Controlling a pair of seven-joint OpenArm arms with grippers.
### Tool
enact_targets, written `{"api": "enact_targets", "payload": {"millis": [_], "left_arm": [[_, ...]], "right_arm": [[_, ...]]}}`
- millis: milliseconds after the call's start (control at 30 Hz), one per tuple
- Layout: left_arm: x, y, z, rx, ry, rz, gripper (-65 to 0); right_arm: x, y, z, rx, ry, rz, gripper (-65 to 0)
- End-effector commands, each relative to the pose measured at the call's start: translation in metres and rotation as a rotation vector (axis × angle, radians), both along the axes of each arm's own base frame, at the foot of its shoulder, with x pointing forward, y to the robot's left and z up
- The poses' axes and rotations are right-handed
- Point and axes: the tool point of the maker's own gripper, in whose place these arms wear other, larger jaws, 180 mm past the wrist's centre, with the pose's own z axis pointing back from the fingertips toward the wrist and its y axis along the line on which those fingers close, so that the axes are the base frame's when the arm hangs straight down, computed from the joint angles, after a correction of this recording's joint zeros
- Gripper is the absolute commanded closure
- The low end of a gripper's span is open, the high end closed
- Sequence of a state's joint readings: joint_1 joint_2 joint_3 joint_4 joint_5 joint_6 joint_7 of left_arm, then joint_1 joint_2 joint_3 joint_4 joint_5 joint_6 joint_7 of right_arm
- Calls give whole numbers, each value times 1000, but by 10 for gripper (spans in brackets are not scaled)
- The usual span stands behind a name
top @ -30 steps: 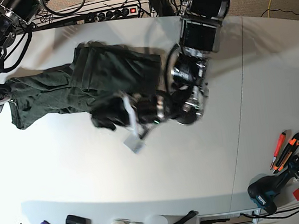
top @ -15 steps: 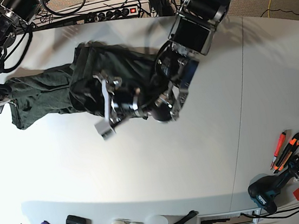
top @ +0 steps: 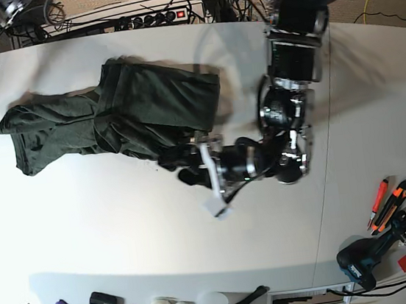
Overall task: Layout the t-shirt on the table in an organized manner, then fold the t-shirt properly
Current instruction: 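Push the folded end onto the strip with the left gripper and release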
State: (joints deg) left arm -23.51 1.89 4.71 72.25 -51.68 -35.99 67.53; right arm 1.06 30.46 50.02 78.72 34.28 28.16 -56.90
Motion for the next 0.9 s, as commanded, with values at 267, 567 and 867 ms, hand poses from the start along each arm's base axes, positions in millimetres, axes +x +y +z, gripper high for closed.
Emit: {"api": "enact_targets", "payload": {"millis": [267, 567, 867], "left_arm": [[11, -1, 22, -49, -54, 10, -414], [12, -5, 27, -72, -77, 10, -414], [13, -4, 25, -59, -79, 11, -414]], "right_arm": [[3, -10, -62, 507, -34, 25, -382], [3, 43, -104, 626, 131, 142, -382], [9, 102, -117, 792, 159, 266, -382]]}}
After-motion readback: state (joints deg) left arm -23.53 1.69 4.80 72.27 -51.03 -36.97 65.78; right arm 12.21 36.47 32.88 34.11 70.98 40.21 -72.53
